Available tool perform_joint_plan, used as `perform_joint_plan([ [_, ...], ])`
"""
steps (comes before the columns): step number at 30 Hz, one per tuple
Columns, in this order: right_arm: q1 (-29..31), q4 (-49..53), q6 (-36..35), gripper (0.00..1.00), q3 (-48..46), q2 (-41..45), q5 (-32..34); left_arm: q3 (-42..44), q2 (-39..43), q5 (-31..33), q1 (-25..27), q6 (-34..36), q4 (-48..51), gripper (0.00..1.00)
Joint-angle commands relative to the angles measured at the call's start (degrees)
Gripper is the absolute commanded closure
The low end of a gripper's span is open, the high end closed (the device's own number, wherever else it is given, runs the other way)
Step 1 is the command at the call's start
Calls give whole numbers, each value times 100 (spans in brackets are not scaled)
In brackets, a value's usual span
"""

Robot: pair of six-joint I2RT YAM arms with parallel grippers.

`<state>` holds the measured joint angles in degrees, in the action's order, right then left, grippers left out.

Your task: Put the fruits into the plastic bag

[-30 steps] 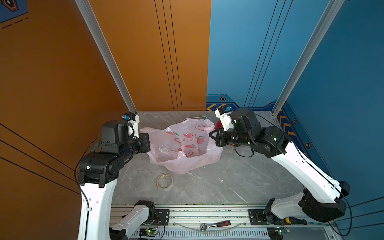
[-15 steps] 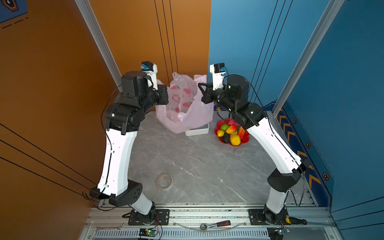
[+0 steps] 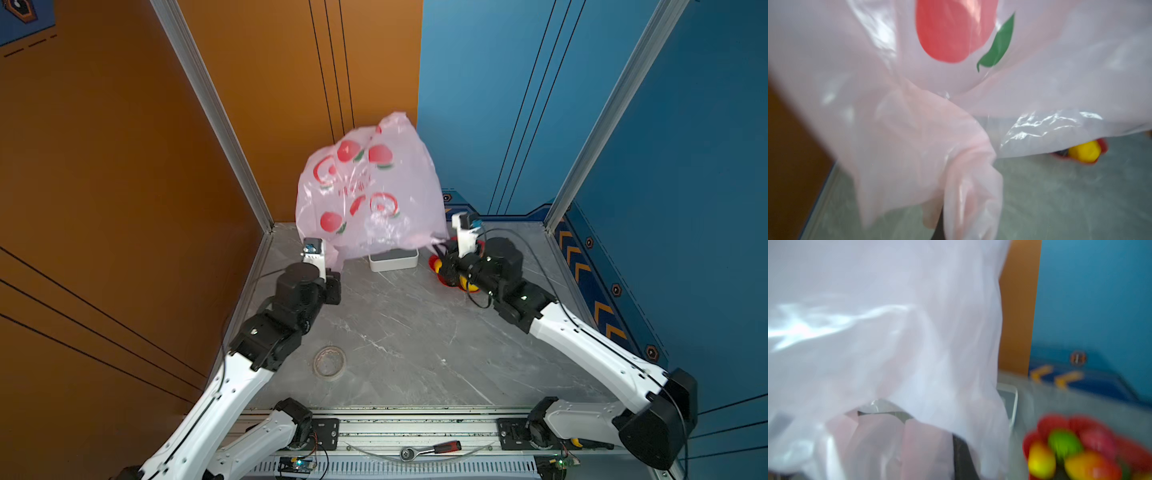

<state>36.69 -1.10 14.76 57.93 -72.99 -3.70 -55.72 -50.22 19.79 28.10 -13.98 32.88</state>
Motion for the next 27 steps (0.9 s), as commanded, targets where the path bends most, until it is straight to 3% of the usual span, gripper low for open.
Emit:
perform_joint_plan([
  [1,143,717,727,100,-551,888,-354,455,895,-694,55,-1177,366,100],
  [5,510,1757,697,100,-81,1662,-145,-165,1312,-501,439,-1380,939,100],
  [11,638,2129,892,100,923,2088,-155,-1779,1105,-377,824,-1290,1529,100],
  [19,639,2339,1078,100,1622,1763,-384,-2484,559,-794,890,-1265,1886,100],
  [23,591,2316,992,100,1726,1313,-289,-2577,191,-693,867,-1172,1974,100],
  [27,397,2009,934,100,1879,629,-245,-2855,-570,-888,281,-1026,2270,100],
])
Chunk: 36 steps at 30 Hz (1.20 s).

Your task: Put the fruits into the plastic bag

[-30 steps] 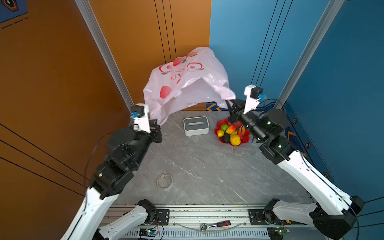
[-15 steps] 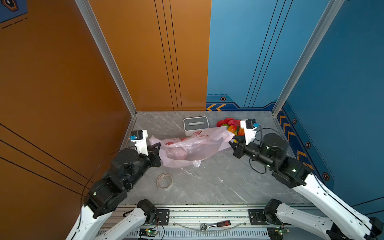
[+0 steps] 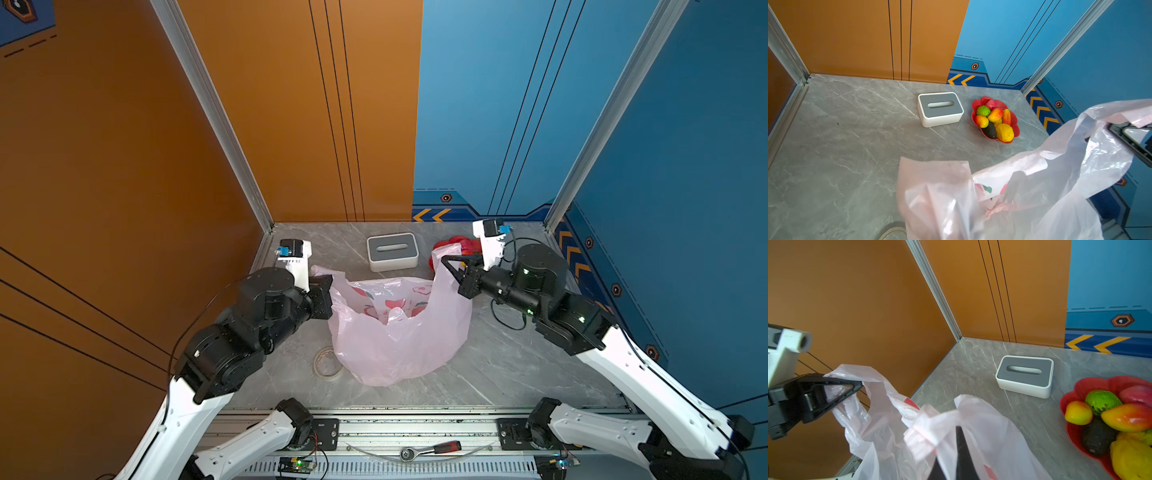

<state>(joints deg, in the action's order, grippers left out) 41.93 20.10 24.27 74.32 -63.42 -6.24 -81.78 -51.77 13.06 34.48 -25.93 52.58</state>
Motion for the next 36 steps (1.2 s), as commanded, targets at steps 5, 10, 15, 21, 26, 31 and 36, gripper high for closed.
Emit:
perform_joint_plan([
  [5,-805,-877,130,100,1116,-2027,-390,-908,-2153,-1799,-2042,306,328,100],
  [10,-1082,-689,132,100,3782,-4150,-678,-3057,-4124,-2024,-2527,396,615,100],
  [15,-852,-492,-242,100,5994,-4959,-331,-5862,-5289,-1856,-2446,250,1238,100],
  [21,-129,-1268,-1456,100,6321,-4150,303,-8094,-5178,-1028,-1560,872,1056,100],
  [26,403,-2600,-2201,100,4994,-2976,262,-5832,-3325,-34,-278,2222,-820,100],
  [31,437,-3780,-2458,100,2666,-1930,90,-2509,-1404,201,198,2934,-2621,100],
  [36,439,-3694,-2589,100,-211,-1191,354,862,8,410,252,2914,-3357,100],
])
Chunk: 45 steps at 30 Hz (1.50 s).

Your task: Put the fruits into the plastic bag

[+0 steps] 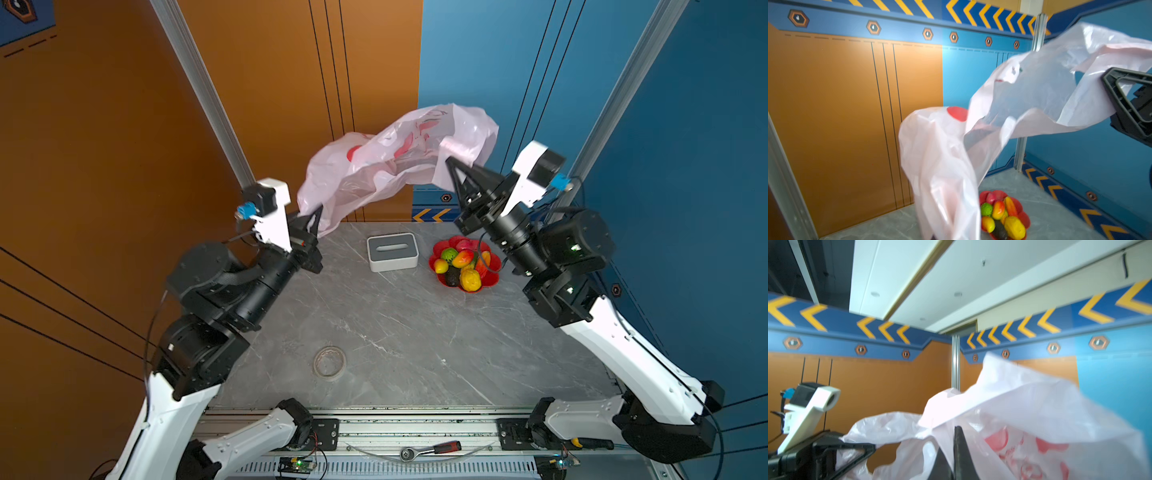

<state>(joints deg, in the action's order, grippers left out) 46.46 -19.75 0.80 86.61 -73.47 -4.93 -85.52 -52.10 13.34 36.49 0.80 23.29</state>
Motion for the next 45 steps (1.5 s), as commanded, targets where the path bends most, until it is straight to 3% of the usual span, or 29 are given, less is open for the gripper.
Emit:
perform_joint_plan([
  [1,-20,412,-188,100,-1965,-72,333,1772,199,495,58,85,-312,100],
  [5,60,1030,636,100,-3761,607,541,3322,784,397,139,-823,125,100],
  [9,331,1746,899,100,-4294,1608,639,3814,1389,751,471,-1478,605,100],
  [12,352,2450,797,100,-3778,2109,697,3323,1603,1038,517,-1669,1085,100],
  [15,280,2779,808,100,-2928,2236,578,2236,1348,973,491,-1754,1532,100],
  [22,29,3033,1011,100,-1343,1214,276,121,5,941,458,-1539,2494,100],
  [26,-214,2612,1312,100,-1229,533,-101,-500,-464,1163,85,-1321,2724,100],
  [31,-332,1585,1905,100,-1348,49,-414,-1556,-899,432,-906,-1090,2716,100],
  [37,-451,741,2512,100,-1551,-280,-629,-3240,-1668,315,-1022,-701,3044,100],
  [41,-581,197,2724,100,-1931,-397,-650,-2993,-1732,186,-1021,-760,3052,100],
  [45,-1097,-463,3138,100,-2386,-810,-910,-1244,-1188,215,-894,-1144,2759,100],
])
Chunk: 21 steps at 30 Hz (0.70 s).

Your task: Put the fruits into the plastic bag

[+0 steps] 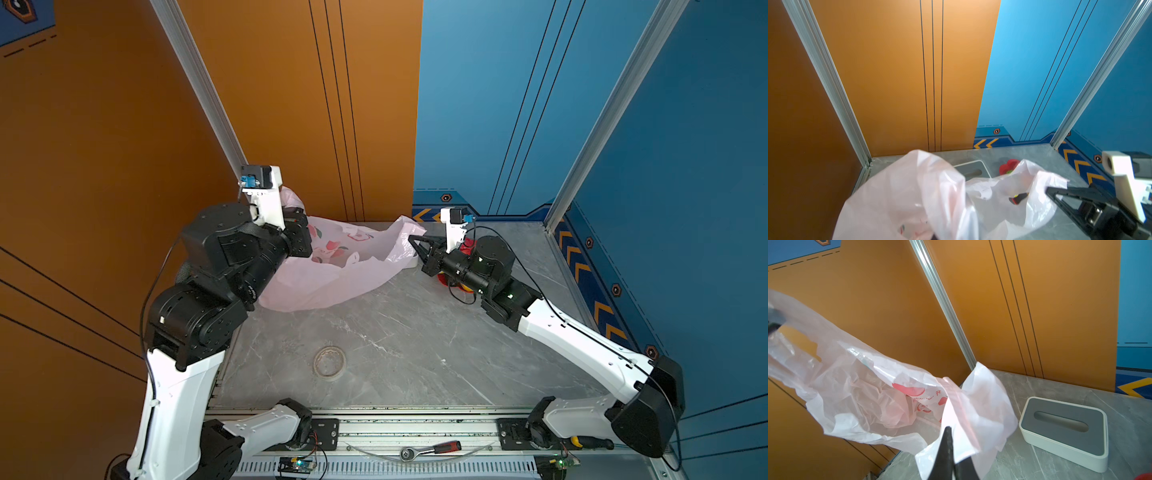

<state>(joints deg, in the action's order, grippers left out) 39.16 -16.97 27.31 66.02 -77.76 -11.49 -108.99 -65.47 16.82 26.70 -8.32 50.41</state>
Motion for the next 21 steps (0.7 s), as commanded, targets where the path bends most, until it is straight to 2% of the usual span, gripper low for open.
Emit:
perform_joint_plan([
  [1,-487,-900,570,100,-383,-543,-353,1666,374,-130,134,-392,-147,100],
  [5,-997,-1460,752,100,-554,-1362,-786,3926,1248,-291,452,-1306,-1040,100],
  [7,-1239,-1864,1124,100,-653,-1752,-1034,4727,1484,-160,912,-1677,-1354,100],
  [11,-1468,-2313,1566,100,-845,-2081,-1306,5306,1541,719,1972,-1973,-1410,100],
  [13,-1481,-2014,1456,100,-835,-2002,-1381,5353,1482,896,2198,-2069,-1451,100],
  [14,-1494,-1763,1347,96,-841,-1901,-1401,5327,1418,900,2225,-2094,-1455,100],
  [16,-1516,-974,1099,65,-798,-1611,-1318,5251,1280,842,2249,-2102,-1511,100],
  [17,-1533,-477,968,53,-747,-1447,-1245,5227,1234,835,2275,-2099,-1546,100],
  [19,-1543,609,538,36,-667,-1030,-1136,5204,1145,844,2346,-2075,-1655,100],
  [21,-1544,1736,187,27,-679,-504,-829,5234,1069,852,2401,-2082,-1764,100],
])
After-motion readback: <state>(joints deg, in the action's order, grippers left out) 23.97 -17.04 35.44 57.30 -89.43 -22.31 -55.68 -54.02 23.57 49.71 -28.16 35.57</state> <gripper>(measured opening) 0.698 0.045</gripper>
